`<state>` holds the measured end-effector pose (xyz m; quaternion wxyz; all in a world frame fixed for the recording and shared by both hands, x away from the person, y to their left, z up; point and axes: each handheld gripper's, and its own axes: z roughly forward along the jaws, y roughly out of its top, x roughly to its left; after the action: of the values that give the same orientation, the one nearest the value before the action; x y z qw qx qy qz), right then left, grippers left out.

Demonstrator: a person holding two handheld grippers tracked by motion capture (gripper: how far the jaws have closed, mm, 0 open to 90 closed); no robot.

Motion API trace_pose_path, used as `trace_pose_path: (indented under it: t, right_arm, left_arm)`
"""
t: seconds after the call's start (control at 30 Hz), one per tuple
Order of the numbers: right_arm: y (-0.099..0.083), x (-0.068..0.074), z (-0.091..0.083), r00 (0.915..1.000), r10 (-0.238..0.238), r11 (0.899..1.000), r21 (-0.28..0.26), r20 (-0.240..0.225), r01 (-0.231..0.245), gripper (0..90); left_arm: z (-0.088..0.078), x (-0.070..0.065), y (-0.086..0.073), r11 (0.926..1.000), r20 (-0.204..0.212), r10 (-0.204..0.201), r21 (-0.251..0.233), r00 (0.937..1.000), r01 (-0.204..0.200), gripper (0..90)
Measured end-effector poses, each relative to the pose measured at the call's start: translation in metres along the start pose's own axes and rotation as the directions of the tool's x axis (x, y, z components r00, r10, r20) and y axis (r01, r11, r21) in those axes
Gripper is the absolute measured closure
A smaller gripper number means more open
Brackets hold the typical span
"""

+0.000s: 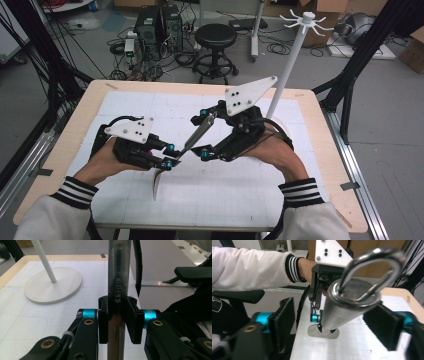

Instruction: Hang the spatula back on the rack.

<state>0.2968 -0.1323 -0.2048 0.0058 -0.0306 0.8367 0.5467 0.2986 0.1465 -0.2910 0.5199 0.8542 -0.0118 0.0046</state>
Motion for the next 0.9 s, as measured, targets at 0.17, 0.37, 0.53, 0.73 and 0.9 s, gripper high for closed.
trace_pose_path:
  t: [0.17,0.37,0.53,0.73,0.9]
  right_arm:
    - [0.0005,-0.0004,-0.0028,1.0,0.002,1.0,-0.01,-0.002,-0.002,40.1]
    - [0.0,-0.0007,-0.0022,0.9998,0.005,1.0,-0.001,-0.02,-0.005,52.6]
    - [-0.0001,-0.0012,-0.0021,0.9999,0.005,1.0,0.0,-0.014,-0.005,59.7]
    - [0.0003,-0.0021,-0.003,1.0,0.005,1.0,-0.005,-0.006,-0.005,67.7]
    - [0.0022,-0.0023,-0.0022,0.9999,0.014,1.0,0.002,-0.002,-0.014,68.4]
  left_arm:
    - [-0.0002,-0.0002,0.0001,1.0,0.001,-0.003,-0.002,1.0,0.003,74.5]
    - [-0.0001,-0.0002,-0.0003,1.0,0.0,0.0,0.008,1.0,0.0,74.5]
    - [-0.0001,-0.0005,-0.0002,0.9999,0.004,0.001,0.011,1.0,-0.001,74.5]
    - [0.0,-0.0006,-0.0004,1.0,0.005,0.003,0.009,1.0,-0.003,74.5]
    - [0.0002,0.0001,-0.0007,1.0,0.005,-0.001,0.008,1.0,0.001,74.5]
